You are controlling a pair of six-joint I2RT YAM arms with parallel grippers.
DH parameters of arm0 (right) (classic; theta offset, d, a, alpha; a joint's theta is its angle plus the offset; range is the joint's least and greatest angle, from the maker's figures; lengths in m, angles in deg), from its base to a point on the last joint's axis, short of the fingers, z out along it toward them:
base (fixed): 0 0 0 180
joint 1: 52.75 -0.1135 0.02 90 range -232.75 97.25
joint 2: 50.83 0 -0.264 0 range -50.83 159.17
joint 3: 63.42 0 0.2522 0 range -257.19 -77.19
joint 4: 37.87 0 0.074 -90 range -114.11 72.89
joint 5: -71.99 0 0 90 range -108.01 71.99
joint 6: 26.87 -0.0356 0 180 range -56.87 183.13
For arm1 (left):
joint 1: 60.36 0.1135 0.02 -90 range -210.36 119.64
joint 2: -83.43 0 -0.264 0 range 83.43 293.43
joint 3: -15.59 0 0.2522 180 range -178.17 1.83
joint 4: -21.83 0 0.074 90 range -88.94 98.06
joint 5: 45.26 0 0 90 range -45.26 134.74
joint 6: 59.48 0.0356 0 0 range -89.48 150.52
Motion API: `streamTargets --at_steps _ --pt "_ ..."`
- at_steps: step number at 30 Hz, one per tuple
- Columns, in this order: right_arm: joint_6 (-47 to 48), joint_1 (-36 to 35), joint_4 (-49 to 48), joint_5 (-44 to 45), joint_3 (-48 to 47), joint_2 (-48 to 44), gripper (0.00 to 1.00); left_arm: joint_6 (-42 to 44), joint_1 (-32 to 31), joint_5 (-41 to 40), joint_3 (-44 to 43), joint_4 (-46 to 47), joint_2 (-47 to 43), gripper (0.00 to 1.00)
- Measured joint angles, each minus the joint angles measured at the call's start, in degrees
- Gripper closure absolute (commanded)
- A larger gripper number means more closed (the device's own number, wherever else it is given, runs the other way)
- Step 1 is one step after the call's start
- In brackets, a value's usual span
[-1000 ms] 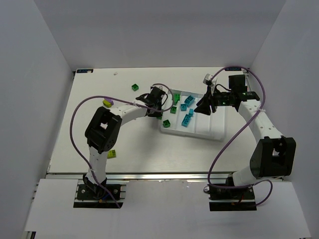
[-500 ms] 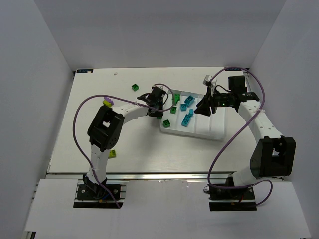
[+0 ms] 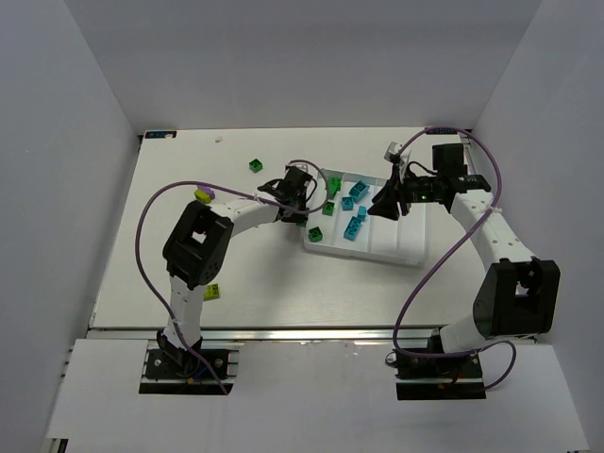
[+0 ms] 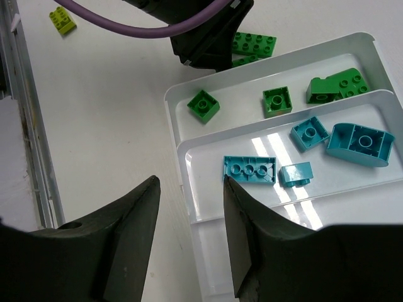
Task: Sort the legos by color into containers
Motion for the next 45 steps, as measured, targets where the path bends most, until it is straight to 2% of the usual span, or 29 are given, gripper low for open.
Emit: streamTargets --at_steps 13,14,15,18,21,45 --pt "-0.04 0.20 -0.07 -0.22 1.03 -0.31 0.50 -0.15 0.52 -2.32 8.28 0.42 -6.03 0.66" --pt "-0.04 0.22 -0.07 -0.22 1.07 -0.46 0.50 -0.15 0.52 -2.32 8.57 0.52 -6.25 0.64" --pt "-0.04 0.22 -0.07 -0.22 1.07 -0.63 0.50 -0.13 0.52 -2.27 8.96 0.61 -6.58 0.57" --pt "-0.04 0.22 -0.07 -0.26 1.11 -1.07 0.50 0.22 0.52 -1.53 10.60 0.63 -7.85 0.44" --pt "-0.04 0.22 -0.15 -0.42 1.66 -1.40 0.50 0.24 0.74 -0.39 11.06 0.61 -8.39 0.42" --pt "-0.04 0.22 -0.11 -0.44 1.81 -1.46 0.50 -1.57 0.83 2.86 8.46 1.97 -8.46 0.42"
